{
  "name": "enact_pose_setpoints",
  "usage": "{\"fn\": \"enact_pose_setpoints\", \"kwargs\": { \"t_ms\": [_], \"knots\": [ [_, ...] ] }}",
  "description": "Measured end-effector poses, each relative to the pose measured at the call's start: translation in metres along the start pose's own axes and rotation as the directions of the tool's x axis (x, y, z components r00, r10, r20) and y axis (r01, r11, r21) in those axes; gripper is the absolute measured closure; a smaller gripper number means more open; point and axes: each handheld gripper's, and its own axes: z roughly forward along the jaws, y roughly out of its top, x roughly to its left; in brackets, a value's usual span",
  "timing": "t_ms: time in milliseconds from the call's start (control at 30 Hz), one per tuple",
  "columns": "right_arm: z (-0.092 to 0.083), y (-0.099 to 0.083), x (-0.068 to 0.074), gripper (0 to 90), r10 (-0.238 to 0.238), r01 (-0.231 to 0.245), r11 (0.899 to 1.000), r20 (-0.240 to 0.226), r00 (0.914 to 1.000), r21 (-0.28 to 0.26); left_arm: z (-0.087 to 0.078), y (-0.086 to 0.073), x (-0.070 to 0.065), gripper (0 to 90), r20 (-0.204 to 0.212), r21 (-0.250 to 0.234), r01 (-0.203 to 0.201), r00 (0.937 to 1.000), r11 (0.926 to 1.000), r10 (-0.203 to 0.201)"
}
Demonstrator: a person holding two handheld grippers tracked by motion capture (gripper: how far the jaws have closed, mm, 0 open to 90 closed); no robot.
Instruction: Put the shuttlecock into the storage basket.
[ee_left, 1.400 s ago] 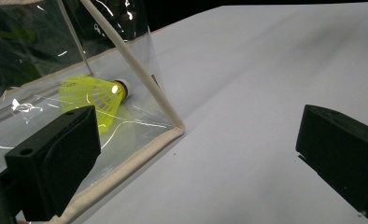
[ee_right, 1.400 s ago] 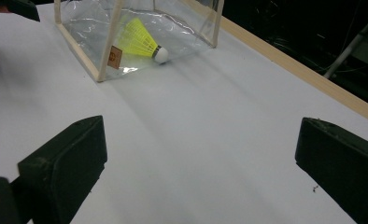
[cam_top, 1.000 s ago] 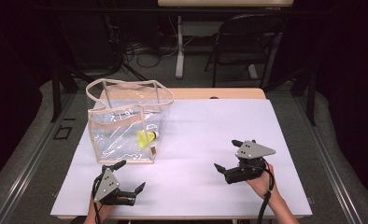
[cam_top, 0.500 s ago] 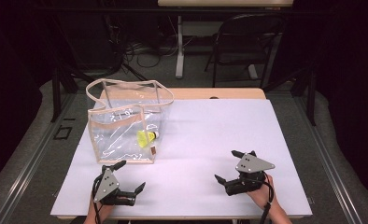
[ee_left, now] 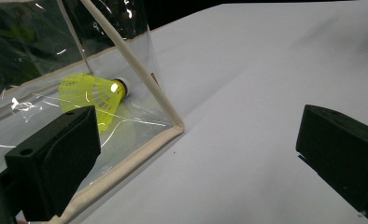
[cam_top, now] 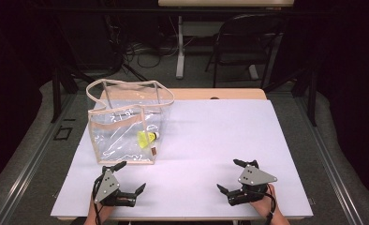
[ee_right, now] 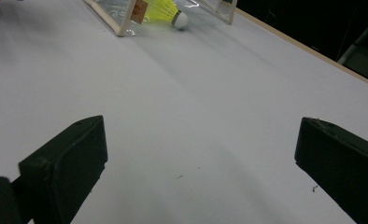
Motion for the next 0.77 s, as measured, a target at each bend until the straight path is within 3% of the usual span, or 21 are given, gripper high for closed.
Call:
{"fn": "enact_pose_setpoints", "kwargs": {
  "t_ms": [467, 767],
  "knots": [
    [-0.011, -0.022, 0.01, 1.7, -0.019, 0.019, 0.999, -0.001, 0.9998, -0.041, 0.001, 0.0, -0.001, 0.0, 0.006, 0.006, -0.004, 1.0, 1.0, 0.004],
    [-0.016, -0.025, 0.01, 1.7, -0.014, 0.015, 0.998, 0.015, 0.9998, -0.066, 0.001, 0.0, -0.001, 0.0, 0.01, 0.006, -0.007, 0.9999, 1.0, 0.007]
  ]
}}
